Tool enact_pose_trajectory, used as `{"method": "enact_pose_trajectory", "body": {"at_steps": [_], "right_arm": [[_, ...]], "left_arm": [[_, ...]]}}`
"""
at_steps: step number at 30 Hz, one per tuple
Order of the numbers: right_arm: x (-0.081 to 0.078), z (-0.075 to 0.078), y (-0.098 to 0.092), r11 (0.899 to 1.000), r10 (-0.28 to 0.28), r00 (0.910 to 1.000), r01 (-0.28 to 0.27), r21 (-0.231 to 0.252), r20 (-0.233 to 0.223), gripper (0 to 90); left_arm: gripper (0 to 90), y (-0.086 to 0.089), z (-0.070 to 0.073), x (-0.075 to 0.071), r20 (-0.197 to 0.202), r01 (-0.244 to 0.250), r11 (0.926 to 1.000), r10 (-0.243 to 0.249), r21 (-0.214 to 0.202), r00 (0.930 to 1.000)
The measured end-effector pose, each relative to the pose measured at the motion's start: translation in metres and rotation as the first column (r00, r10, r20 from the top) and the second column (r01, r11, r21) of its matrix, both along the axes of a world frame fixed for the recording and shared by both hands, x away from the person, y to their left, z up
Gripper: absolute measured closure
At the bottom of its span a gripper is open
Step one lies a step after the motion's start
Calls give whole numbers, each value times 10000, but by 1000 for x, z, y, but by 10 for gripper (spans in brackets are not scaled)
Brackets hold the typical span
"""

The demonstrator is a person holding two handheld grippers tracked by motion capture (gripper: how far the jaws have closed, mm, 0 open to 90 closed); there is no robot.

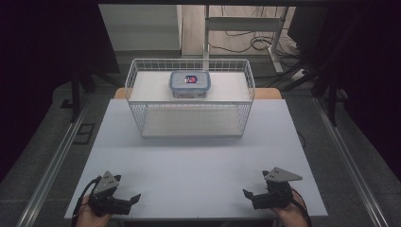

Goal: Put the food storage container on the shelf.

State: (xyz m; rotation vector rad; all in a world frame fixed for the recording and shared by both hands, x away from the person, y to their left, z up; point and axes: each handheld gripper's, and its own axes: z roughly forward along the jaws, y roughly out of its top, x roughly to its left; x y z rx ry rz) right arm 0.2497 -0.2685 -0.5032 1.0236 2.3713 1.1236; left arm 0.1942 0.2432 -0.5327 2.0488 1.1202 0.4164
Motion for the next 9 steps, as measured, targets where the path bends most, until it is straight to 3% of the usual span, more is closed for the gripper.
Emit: {"method": "enact_pose_trajectory", "body": {"at_steps": [5, 9], "right_arm": [[-1, -3, -1, 9998, -77, 9997, 73, -191, -213, 0], [0, -6, -1, 9994, -74, 9996, 65, -350, -258, 0]], "left_arm": [[0, 0, -4, 3, -375, -106, 9998, 113, 164, 9992], [0, 0, -5, 4, -433, -164, 9996, 174, 245, 9989]]}}
